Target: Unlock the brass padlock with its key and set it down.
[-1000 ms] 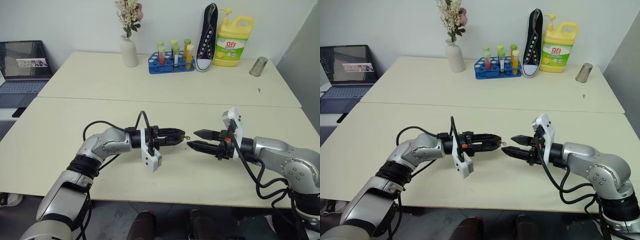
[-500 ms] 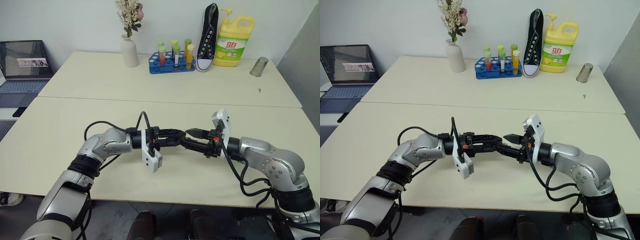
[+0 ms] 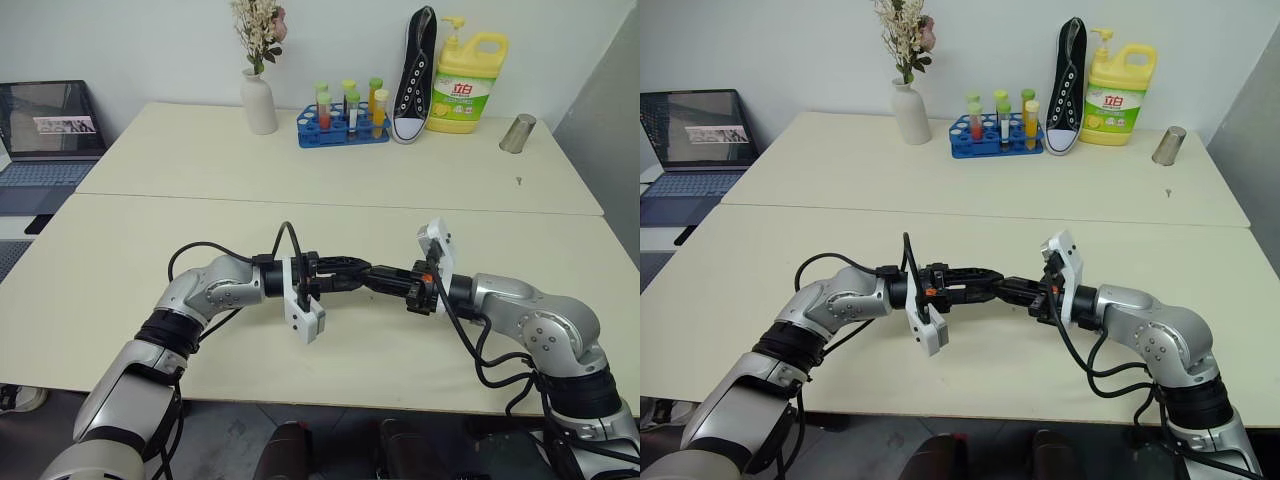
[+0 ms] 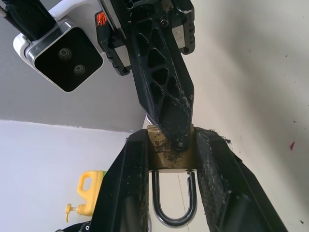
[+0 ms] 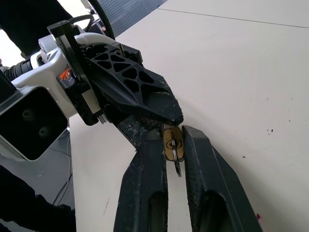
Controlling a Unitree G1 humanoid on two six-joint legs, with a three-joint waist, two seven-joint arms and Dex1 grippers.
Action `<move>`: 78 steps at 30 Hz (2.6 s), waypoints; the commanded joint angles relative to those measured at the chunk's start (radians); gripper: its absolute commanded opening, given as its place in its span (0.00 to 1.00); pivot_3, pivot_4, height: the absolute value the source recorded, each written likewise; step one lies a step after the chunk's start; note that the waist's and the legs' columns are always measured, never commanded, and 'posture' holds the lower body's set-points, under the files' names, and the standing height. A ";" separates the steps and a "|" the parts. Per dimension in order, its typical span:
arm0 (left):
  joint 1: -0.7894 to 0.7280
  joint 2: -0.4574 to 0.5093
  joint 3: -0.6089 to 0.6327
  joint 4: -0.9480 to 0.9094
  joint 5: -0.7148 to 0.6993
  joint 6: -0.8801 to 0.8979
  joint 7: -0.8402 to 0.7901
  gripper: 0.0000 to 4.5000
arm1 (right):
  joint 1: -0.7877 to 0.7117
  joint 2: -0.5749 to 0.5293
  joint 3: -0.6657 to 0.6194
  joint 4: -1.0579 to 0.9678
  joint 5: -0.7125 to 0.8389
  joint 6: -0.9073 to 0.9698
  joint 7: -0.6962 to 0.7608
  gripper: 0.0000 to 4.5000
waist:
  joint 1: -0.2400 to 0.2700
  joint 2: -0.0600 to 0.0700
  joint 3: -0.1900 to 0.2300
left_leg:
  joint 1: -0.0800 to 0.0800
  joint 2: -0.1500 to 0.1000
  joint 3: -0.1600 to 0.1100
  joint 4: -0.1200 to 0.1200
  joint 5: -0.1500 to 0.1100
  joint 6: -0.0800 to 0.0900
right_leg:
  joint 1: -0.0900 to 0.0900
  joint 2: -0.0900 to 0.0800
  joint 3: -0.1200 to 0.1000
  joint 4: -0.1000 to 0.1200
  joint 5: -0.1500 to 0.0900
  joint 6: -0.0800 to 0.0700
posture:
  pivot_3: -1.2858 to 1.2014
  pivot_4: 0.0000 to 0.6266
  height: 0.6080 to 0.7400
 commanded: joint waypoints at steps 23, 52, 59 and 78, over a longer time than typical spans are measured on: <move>0.009 0.044 -0.031 -0.010 -0.155 -0.040 -0.064 0.85 | -0.004 0.012 -0.017 -0.017 -0.023 -0.030 0.029 0.03 | 0.000 0.000 0.000 | 0.000 0.000 0.000 0.000 0.000 0.000 | 0.000 0.000 0.000 0.000 0.000 0.000 | 0.52 0.24 1.00; 0.072 -0.081 0.101 -0.215 -0.875 0.966 -0.555 0.00 | 0.023 -0.038 -0.030 -0.120 -0.099 -0.112 0.118 0.03 | -0.003 0.000 0.000 | 0.000 0.000 0.000 0.001 0.000 0.000 | 0.000 0.005 0.000 0.000 0.000 0.000 | 0.52 0.24 1.00; 0.160 -0.061 0.094 -0.395 -0.964 1.252 -0.716 0.00 | 0.028 -0.029 -0.049 -0.116 -0.096 -0.116 0.110 0.03 | -0.005 0.000 0.000 | 0.000 0.000 -0.001 0.000 0.000 0.000 | 0.000 0.005 0.002 0.000 0.000 0.000 | 0.52 0.24 1.00; 0.216 -0.033 0.180 -0.467 -0.885 1.301 -0.726 0.00 | 0.024 -0.048 -0.040 -0.067 -0.126 -0.148 0.155 0.03 | -0.003 0.000 0.000 | 0.000 0.000 -0.002 0.000 0.000 0.000 | 0.000 0.004 0.002 0.000 -0.001 0.001 | 0.52 0.24 1.00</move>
